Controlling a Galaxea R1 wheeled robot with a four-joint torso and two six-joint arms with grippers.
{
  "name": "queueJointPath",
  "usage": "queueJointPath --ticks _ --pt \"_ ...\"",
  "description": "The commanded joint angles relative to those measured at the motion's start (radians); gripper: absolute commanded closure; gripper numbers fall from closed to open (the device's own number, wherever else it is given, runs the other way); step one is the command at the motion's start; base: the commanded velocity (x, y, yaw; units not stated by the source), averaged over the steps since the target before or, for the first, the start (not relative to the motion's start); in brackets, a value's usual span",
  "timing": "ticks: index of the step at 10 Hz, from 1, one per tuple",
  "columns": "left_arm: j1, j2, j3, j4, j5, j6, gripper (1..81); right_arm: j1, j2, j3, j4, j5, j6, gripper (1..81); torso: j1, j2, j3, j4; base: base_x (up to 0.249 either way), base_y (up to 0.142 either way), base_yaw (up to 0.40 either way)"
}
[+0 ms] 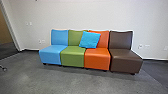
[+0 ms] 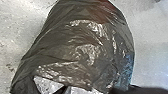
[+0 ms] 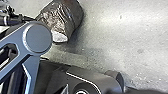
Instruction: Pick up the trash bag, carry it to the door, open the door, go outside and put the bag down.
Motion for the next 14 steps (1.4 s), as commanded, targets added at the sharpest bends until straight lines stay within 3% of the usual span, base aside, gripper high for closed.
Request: queueJointPath --ticks 1,4,5,6,7,9,10,12,14 --pt "-0.12 0.016 -0.011 -0.018 0.052 -0.005 1.0 0.076 -0.065 0.011 0.022 -0.08 0.002 1.0 0.06 -0.093 0.0 0.0 0.0 0.0 0.0" --pt "-0.11 0.076 -0.129 -0.017 0.037 -0.003 1.0 0.078 -0.065 -0.012 0.028 -0.081 0.002 1.0 0.129 -0.192 0.0 0.0 0.0 0.0 0.0" --pt "-0.11 0.099 -0.169 -0.015 0.008 0.0 1.0 0.084 -0.068 -0.017 0.03 -0.087 0.004 1.0 0.088 -0.142 0.0 0.0 0.0 0.0 0.0" --pt "-0.11 0.121 -0.196 -0.012 -0.026 0.002 1.0 0.098 -0.074 -0.015 0.042 -0.09 0.004 1.0 0.104 -0.161 0.0 0.0 0.0 0.0 0.0" --pt "-0.11 0.135 -0.224 -0.01 -0.032 0.003 1.0 0.11 -0.082 -0.012 0.049 -0.115 0.002 1.0 0.108 -0.168 -0.06 0.0 0.0 0.0 0.0" --pt "-0.11 0.145 -0.273 -0.01 -0.044 0.003 1.0 0.128 -0.093 -0.003 0.05 -0.12 0.002 1.0 0.116 -0.177 -0.105 0.0 0.0 0.0 0.0" --pt "-0.11 0.147 -0.284 -0.01 -0.061 0.005 1.0 0.148 -0.105 0.006 0.05 -0.132 0.002 1.0 0.117 -0.177 -0.032 0.0 0.0 0.0 0.0" --pt "-0.108 0.148 -0.296 -0.009 -0.141 0.006 1.0 0.195 -0.136 0.04 0.05 -0.206 0.004 1.0 0.118 -0.177 -0.076 0.0 0.0 0.0 0.0" --pt "-0.11 0.153 -0.31 -0.009 -0.207 0.008 1.0 0.187 -0.137 0.049 0.047 -0.212 0.002 1.0 0.118 -0.177 -0.085 0.0 0.0 0.0 0.0"
